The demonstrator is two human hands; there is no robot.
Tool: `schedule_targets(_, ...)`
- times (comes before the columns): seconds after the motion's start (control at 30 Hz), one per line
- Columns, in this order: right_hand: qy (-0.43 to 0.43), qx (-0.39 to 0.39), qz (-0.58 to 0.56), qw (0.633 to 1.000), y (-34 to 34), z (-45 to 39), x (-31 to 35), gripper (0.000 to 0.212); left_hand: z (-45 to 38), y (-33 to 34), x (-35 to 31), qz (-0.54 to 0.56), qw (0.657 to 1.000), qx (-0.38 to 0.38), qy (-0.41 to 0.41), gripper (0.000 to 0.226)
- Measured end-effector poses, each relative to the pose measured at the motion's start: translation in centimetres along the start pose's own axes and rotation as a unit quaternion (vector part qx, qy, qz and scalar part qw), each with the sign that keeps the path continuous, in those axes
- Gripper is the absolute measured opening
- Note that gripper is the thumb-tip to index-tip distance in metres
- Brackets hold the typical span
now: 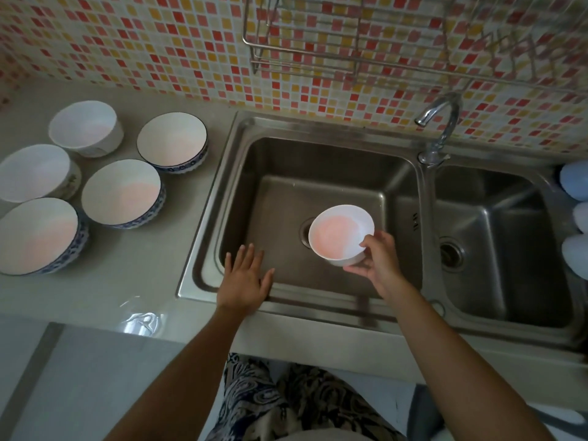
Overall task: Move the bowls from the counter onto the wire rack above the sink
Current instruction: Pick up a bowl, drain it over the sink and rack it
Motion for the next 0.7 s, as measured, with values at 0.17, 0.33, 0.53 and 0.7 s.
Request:
schedule_targets(0.17,-0.041,-0.020,0.044,0.998,0.3,-0.5,-0.5,0.051,0.0,0.2,0.1,0.003,1.000,-0.011,-0.007,0.081)
schedule_targets(0.33,-0.089,-0.045,0.098,0.990,0.4,-0.6,-0.9,0.062,0.1,0.2,0.1,0.016,1.000,-0.018,-0.004,0.081)
schedule_targets(0.53,-0.119,-0.040,0.137,0.983,0.8,-0.5,-1.7,0.070,0.0,0.4,0.2,0.014,1.000,-0.020,-0.004,0.079)
schedule_targets(0.7,-0.181,-0.023,0.188,0.965,1.2,0.0,-2.4,0.075,0.1,0.4,0.2,0.018,1.000,-0.023,-0.004,0.077)
Point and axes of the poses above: each hand's wrist, its own z-axis away from the middle knuckle, its own y-axis out of the palm, x = y × z, the point moved 1 cm from there along -z, towards the middle knuckle, and after that the axes turned 5 degrees about -z, right-handed, at the moved point
